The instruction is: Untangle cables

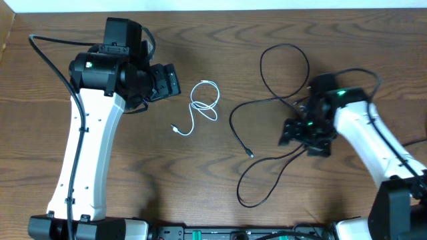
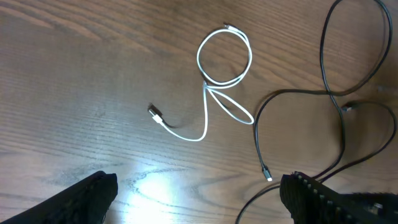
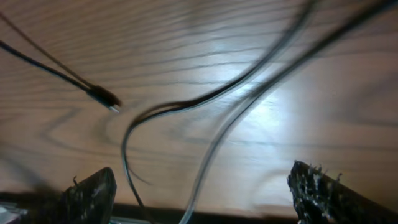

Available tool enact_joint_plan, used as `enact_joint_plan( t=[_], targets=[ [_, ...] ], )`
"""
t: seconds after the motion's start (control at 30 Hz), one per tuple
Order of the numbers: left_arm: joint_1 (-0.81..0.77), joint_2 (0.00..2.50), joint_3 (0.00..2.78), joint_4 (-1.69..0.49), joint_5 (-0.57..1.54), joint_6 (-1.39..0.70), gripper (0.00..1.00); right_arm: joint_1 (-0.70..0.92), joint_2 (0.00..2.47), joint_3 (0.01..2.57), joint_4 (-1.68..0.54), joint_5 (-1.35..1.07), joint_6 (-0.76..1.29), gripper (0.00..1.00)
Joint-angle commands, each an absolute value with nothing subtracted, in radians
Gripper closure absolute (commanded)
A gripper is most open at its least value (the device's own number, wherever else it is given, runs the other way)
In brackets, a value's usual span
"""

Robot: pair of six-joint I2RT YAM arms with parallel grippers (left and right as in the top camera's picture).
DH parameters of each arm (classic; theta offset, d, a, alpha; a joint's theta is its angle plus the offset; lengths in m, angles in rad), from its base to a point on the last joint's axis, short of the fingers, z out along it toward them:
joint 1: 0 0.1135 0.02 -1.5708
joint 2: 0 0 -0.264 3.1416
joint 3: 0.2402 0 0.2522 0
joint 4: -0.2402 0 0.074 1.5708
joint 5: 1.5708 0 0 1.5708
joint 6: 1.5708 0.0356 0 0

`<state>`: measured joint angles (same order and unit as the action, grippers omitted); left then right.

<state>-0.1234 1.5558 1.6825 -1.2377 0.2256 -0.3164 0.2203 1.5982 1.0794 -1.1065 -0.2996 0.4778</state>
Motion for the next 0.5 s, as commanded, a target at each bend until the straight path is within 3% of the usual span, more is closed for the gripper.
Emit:
enact_joint_plan(
  t=[0.0, 0.23, 0.47],
  targets=[
    [-0.119, 1.55, 1.687, -1.242, 0.208, -0.307, 0.11, 0.326, 1.594, 1.02, -1.043, -0.286, 0.666, 0.15],
    [-0.119, 1.55, 1.687, -1.254, 0.208, -0.307, 0.11, 0.48, 1.594, 0.931, -0.934, -0.19, 0.907, 0.15],
    [-0.119, 1.55, 1.687, -1.257, 0.208, -0.307, 0.11, 0.562, 1.594, 0.9, -0.908, -0.144, 0.991, 0.16]
  ],
)
